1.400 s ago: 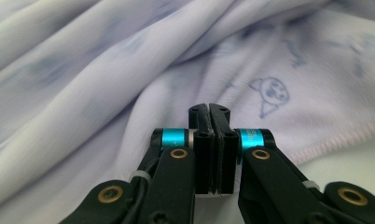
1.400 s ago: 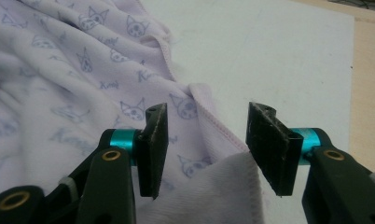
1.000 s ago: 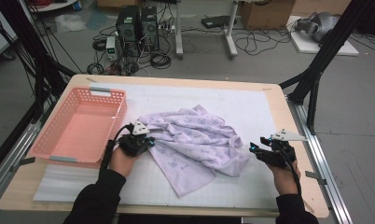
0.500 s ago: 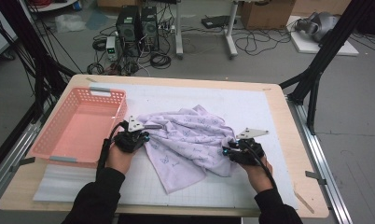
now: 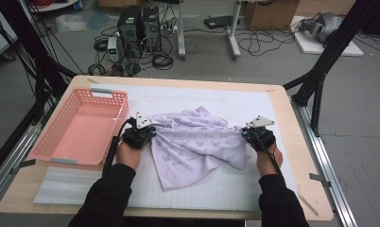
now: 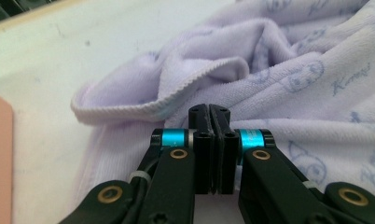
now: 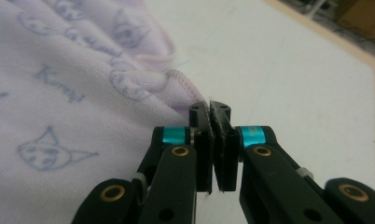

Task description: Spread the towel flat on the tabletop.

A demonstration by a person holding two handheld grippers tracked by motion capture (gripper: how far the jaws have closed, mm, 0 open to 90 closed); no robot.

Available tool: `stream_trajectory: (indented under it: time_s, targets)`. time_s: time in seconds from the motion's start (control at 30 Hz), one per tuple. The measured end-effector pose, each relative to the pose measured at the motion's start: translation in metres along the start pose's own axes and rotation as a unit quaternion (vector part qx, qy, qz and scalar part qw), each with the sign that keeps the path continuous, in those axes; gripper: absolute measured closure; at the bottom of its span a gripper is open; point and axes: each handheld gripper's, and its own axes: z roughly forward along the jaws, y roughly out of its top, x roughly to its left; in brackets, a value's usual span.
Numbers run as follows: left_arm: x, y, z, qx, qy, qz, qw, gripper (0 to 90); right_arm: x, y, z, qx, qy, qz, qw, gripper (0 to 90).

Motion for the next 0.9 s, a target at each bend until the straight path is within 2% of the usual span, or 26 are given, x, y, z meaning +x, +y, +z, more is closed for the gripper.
stream_trajectory:
  time_s: [0.07,0.13,0.17,0.2,0.23,0.27,0.3,0.33,0.37,0.4,0.43,0.5,0.53,0.6,0.63,0.7,0.77,0.87,0.9]
  targets:
    - [-0.001,0.001,0.004,0.000,-0.002,0.001,1.0000,87.5,-0.003,0.003,0.007,-0.008,-0.014,0.014,0.9998,88.1]
    - [-0.004,0.001,0.004,-0.009,-0.016,-0.004,0.9998,83.1,-0.005,0.003,0.011,-0.019,-0.021,0.045,0.9986,88.0]
    - [-0.004,0.001,0.004,-0.013,-0.022,-0.014,0.9996,75.1,-0.006,0.003,0.012,-0.022,-0.013,0.054,0.9982,87.8]
    - [-0.004,0.001,0.004,-0.013,-0.022,-0.014,0.9996,64.4,-0.006,0.003,0.012,-0.022,-0.013,0.054,0.9982,87.8]
    - [-0.005,0.001,-0.001,-0.025,-0.044,-0.033,0.9982,56.6,-0.006,0.002,0.011,-0.021,-0.004,0.059,0.9981,86.3]
    - [-0.005,0.001,-0.001,-0.025,-0.044,-0.033,0.9982,52.6,-0.007,0.001,0.008,-0.025,0.005,0.063,0.9977,83.3]
    - [-0.008,0.002,-0.008,-0.043,-0.060,-0.027,0.9969,49.9,-0.007,0.000,0.003,-0.031,0.005,0.068,0.9972,77.9]
    - [-0.010,0.002,-0.012,-0.050,-0.066,-0.023,0.9963,47.3,-0.008,-0.001,-0.002,-0.038,0.009,0.073,0.9965,72.4]
    - [-0.010,0.002,-0.012,-0.050,-0.066,-0.023,0.9963,44.4,-0.008,-0.001,-0.002,-0.038,0.009,0.073,0.9965,72.4]
    - [-0.012,0.002,-0.016,-0.054,-0.075,-0.022,0.9955,44.4,-0.009,-0.002,-0.008,-0.047,0.016,0.082,0.9954,68.0]
    - [-0.013,0.001,-0.019,-0.055,-0.082,-0.019,0.9949,40.1,-0.011,-0.005,-0.020,-0.062,0.033,0.086,0.9938,62.6]
    - [-0.016,0.000,-0.025,-0.058,-0.093,-0.020,0.9938,38.0,-0.012,-0.007,-0.026,-0.069,0.041,0.089,0.9928,59.3]
    - [-0.017,-0.002,-0.027,-0.057,-0.097,-0.020,0.9934,37.5,-0.012,-0.012,-0.039,-0.081,0.059,0.099,0.9900,56.2]
    - [-0.018,-0.006,-0.031,-0.044,-0.107,-0.016,0.9932,37.6,-0.011,-0.018,-0.052,-0.097,0.071,0.107,0.9869,54.0]
    - [-0.019,-0.007,-0.032,-0.033,-0.107,-0.008,0.9937,37.3,-0.010,-0.020,-0.058,-0.102,0.078,0.110,0.9856,53.4]
    - [-0.021,-0.013,-0.038,-0.029,-0.115,-0.008,0.9929,37.3,-0.008,-0.025,-0.068,-0.108,0.091,0.117,0.9832,50.7]
    - [-0.024,-0.017,-0.041,-0.026,-0.118,0.001,0.9927,37.0,-0.007,-0.029,-0.073,-0.104,0.111,0.125,0.9804,49.6]
    - [-0.028,-0.022,-0.042,-0.030,-0.123,0.003,0.9919,37.1,-0.001,-0.035,-0.076,-0.109,0.113,0.127,0.9793,49.3]
    - [-0.029,-0.023,-0.042,-0.029,-0.125,0.002,0.9917,37.1,0.004,-0.038,-0.077,-0.106,0.116,0.117,0.9807,49.4]
